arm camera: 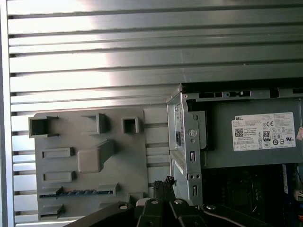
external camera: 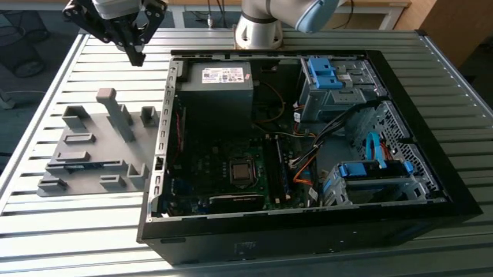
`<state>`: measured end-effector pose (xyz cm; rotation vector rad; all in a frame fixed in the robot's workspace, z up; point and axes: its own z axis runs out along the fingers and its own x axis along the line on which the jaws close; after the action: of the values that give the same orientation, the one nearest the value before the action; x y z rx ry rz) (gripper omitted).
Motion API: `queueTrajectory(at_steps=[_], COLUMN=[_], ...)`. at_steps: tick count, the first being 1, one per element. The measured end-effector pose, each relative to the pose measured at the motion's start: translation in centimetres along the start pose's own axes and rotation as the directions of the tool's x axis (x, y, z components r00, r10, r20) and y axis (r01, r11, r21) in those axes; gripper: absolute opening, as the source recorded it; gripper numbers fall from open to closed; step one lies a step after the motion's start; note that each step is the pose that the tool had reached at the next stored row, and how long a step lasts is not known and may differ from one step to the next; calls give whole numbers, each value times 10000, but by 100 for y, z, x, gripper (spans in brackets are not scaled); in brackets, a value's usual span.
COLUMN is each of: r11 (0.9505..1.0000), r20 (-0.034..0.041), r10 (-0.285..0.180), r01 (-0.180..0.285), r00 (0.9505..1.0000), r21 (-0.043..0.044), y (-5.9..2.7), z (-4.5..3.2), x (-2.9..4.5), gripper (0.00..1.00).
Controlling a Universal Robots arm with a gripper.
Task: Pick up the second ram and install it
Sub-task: 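Reach for the second ram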
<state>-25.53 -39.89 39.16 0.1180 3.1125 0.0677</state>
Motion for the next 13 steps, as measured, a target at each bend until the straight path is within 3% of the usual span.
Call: queueTrajectory(at_steps=[13], r11=[10000], r20=[0], r10=[0], r01=[0], r00=[10000], r21=[0], y=[-4], z=[0], x=[57], gripper=[11])
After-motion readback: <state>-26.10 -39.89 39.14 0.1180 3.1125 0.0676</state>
